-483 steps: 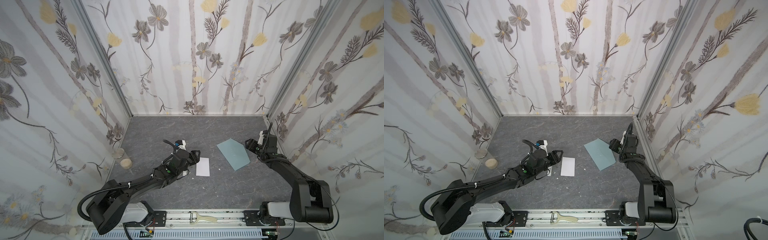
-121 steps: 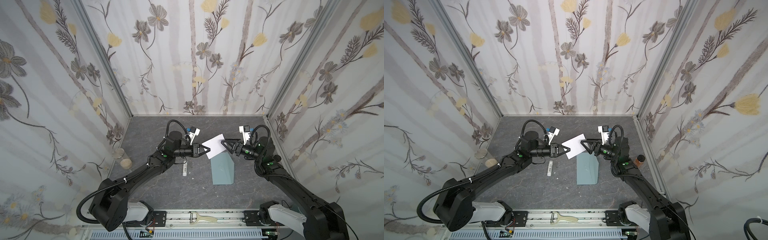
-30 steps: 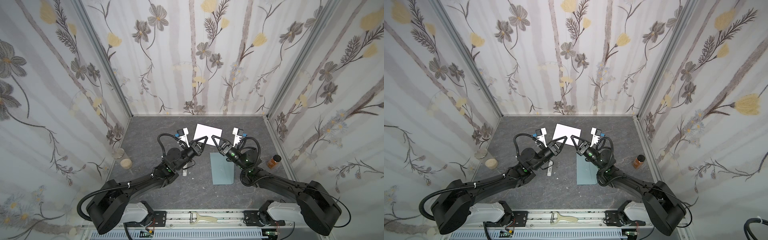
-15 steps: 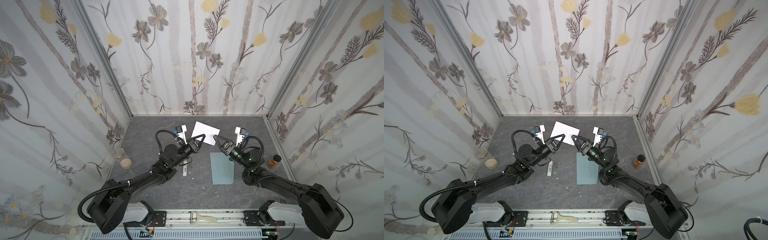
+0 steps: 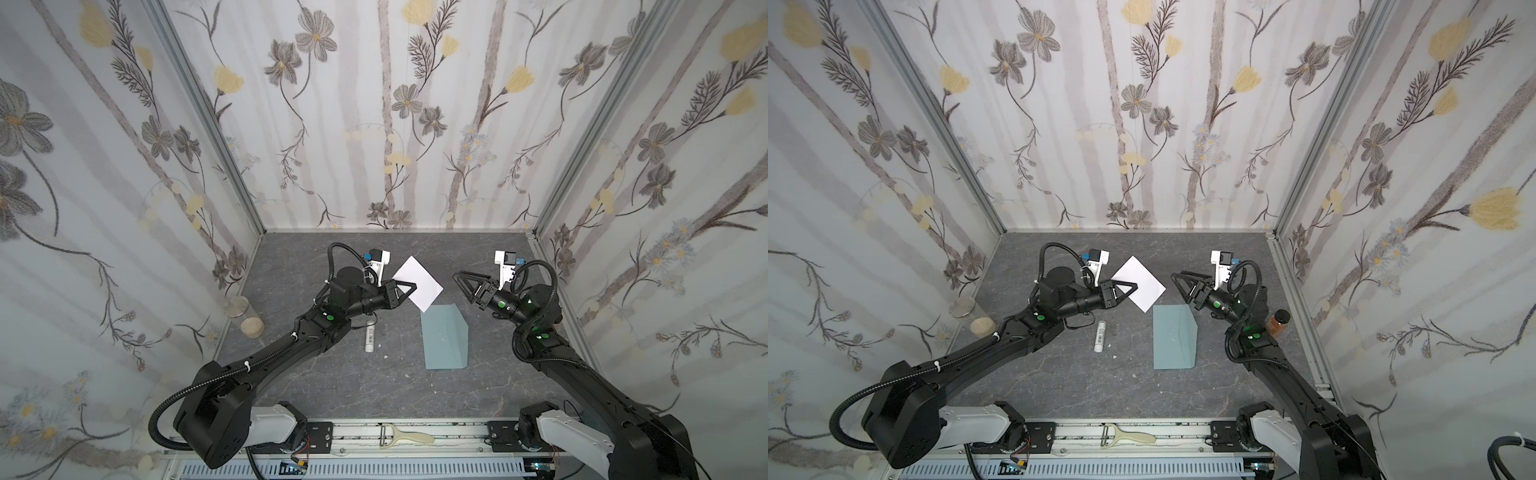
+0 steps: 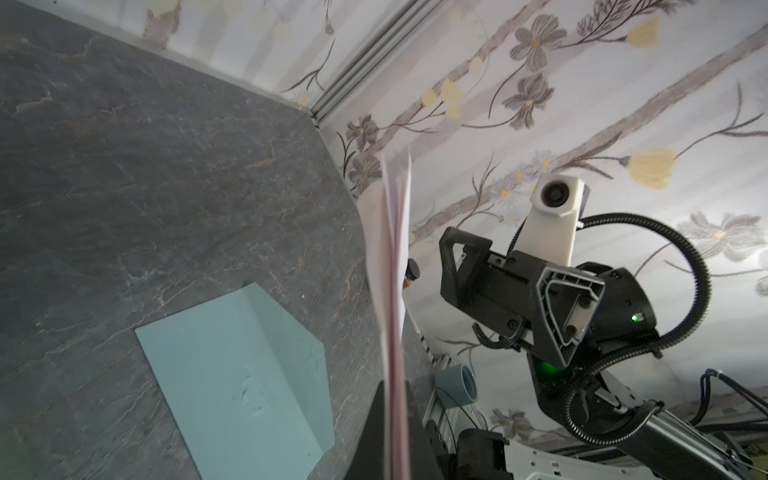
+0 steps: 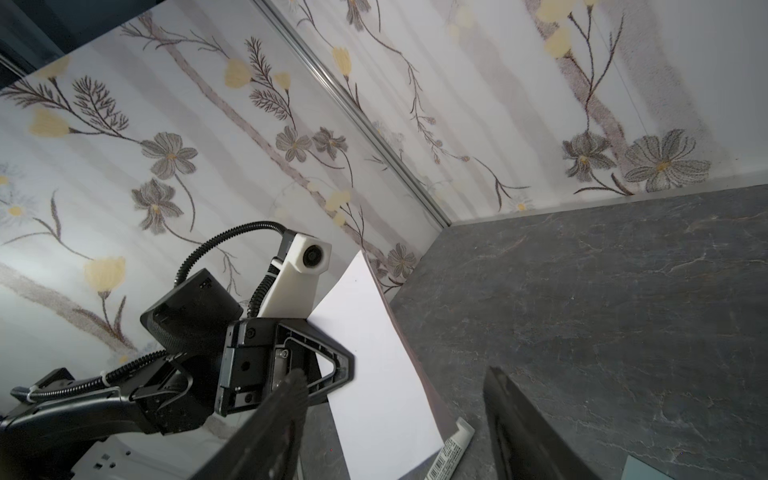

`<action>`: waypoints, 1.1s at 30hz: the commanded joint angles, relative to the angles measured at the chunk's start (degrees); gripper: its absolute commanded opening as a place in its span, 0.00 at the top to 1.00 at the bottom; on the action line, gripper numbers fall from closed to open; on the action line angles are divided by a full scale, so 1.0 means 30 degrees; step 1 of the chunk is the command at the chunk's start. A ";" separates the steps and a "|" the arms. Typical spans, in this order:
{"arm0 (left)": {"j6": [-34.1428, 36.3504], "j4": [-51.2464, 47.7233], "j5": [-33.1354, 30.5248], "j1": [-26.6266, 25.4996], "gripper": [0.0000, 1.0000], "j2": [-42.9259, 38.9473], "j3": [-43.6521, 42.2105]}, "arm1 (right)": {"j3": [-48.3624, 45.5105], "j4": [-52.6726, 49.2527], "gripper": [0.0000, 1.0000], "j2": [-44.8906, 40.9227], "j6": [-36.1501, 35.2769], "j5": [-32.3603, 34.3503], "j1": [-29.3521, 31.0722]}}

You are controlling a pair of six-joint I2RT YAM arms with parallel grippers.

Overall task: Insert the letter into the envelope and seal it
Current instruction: 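Grasp the letter's free edge with the right gripper beside the left gripper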

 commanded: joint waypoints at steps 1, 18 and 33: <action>0.1578 -0.2836 0.2451 0.0114 1.00 -0.0230 0.0340 | 0.0456 -0.2958 0.31 -0.0110 -0.2517 -0.2809 -0.0102; 0.1458 -0.3140 0.7913 0.0096 1.00 -0.0105 0.0023 | -0.0090 -0.2927 0.24 0.1303 -0.3407 -0.5528 0.1362; 0.1794 -0.3345 0.7652 0.0114 1.00 0.0046 0.0215 | 0.0705 -0.1472 0.69 0.2437 -0.2578 -0.6666 0.2534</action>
